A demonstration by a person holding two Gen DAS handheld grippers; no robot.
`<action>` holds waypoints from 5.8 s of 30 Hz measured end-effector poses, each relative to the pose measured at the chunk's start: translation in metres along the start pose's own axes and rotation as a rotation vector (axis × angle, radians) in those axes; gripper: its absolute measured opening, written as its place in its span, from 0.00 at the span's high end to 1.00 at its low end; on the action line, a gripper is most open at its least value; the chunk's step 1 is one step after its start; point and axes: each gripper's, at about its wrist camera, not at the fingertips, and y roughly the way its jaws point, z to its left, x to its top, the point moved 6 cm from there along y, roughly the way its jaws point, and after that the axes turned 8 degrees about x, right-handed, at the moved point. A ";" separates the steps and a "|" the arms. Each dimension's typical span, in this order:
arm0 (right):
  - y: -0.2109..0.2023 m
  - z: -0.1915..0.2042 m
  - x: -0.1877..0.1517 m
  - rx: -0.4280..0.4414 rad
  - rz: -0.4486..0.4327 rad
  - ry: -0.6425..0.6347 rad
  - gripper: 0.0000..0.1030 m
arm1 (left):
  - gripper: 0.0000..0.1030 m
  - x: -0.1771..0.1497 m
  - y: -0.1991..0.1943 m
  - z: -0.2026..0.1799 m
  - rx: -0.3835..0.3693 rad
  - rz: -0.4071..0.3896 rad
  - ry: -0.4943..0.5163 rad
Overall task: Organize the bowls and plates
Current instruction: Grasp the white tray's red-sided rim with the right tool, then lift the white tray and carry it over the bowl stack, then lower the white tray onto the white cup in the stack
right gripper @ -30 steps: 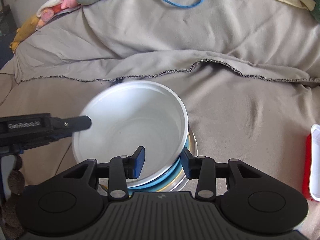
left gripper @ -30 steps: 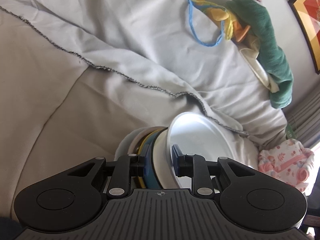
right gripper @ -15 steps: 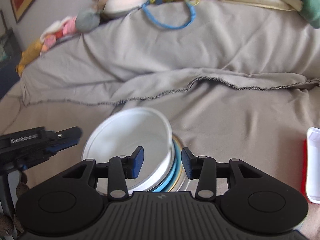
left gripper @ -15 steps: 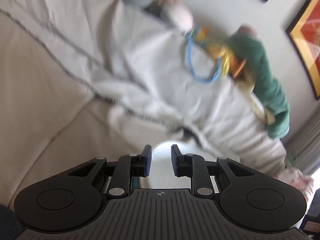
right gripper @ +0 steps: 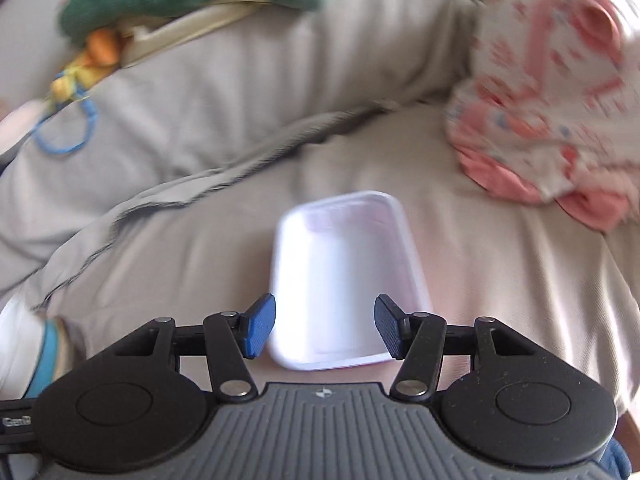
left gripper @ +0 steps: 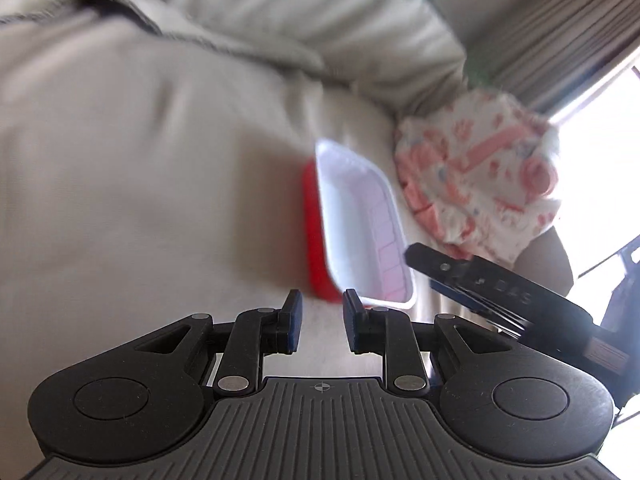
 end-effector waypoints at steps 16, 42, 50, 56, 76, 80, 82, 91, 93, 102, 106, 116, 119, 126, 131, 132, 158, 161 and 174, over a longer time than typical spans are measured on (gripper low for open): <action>0.052 -0.048 -0.005 0.119 0.118 0.098 0.66 | 0.79 0.011 0.055 -0.010 0.158 0.025 0.055; 0.045 0.094 -0.102 0.330 0.303 -0.160 0.62 | 0.80 -0.054 -0.065 0.105 0.377 -0.036 -0.111; 0.043 0.103 -0.111 0.370 0.331 -0.193 0.63 | 0.82 -0.061 -0.068 0.103 0.381 -0.012 -0.087; 0.027 0.098 -0.126 0.394 0.383 -0.176 0.63 | 0.82 -0.078 -0.072 0.097 0.399 0.020 -0.054; 0.027 0.099 -0.128 0.379 0.359 -0.177 0.63 | 0.82 -0.080 -0.070 0.097 0.406 0.006 -0.084; 0.024 0.102 -0.130 0.357 0.378 -0.167 0.63 | 0.82 -0.081 -0.074 0.098 0.395 0.015 -0.088; 0.019 0.103 -0.132 0.353 0.394 -0.156 0.63 | 0.82 -0.087 -0.080 0.096 0.391 0.034 -0.099; -0.048 0.132 -0.132 0.414 0.370 -0.281 0.63 | 0.81 -0.124 -0.174 0.067 0.351 -0.045 -0.016; -0.068 0.146 -0.126 0.457 0.347 -0.312 0.63 | 0.81 -0.119 -0.210 0.060 0.336 -0.120 -0.009; -0.134 0.249 -0.056 0.591 0.131 -0.474 0.63 | 0.79 -0.051 -0.315 0.087 0.212 -0.378 -0.142; -0.113 0.301 -0.043 0.621 0.094 -0.561 0.63 | 0.80 -0.028 -0.319 0.121 0.275 -0.475 -0.160; 0.003 0.320 -0.042 0.481 0.190 -0.517 0.65 | 0.80 0.024 -0.257 0.189 0.353 -0.365 -0.169; 0.022 0.315 -0.046 0.457 0.217 -0.505 0.65 | 0.80 0.019 -0.242 0.198 0.328 -0.335 -0.182; 0.041 0.314 -0.044 0.446 0.216 -0.486 0.66 | 0.80 0.024 -0.238 0.204 0.265 -0.381 -0.247; 0.035 0.325 -0.025 0.454 0.106 -0.522 0.66 | 0.80 0.028 -0.244 0.196 0.237 -0.429 -0.230; 0.039 0.325 -0.024 0.454 0.109 -0.521 0.66 | 0.80 0.029 -0.240 0.198 0.250 -0.413 -0.232; 0.048 0.318 -0.021 0.406 0.120 -0.495 0.62 | 0.79 0.025 -0.241 0.216 0.215 -0.414 -0.342; 0.041 0.302 -0.027 0.455 0.162 -0.431 0.62 | 0.79 0.012 -0.254 0.215 0.215 -0.418 -0.356; 0.017 0.306 -0.057 0.524 0.215 -0.449 0.62 | 0.80 -0.007 -0.257 0.192 0.242 -0.391 -0.289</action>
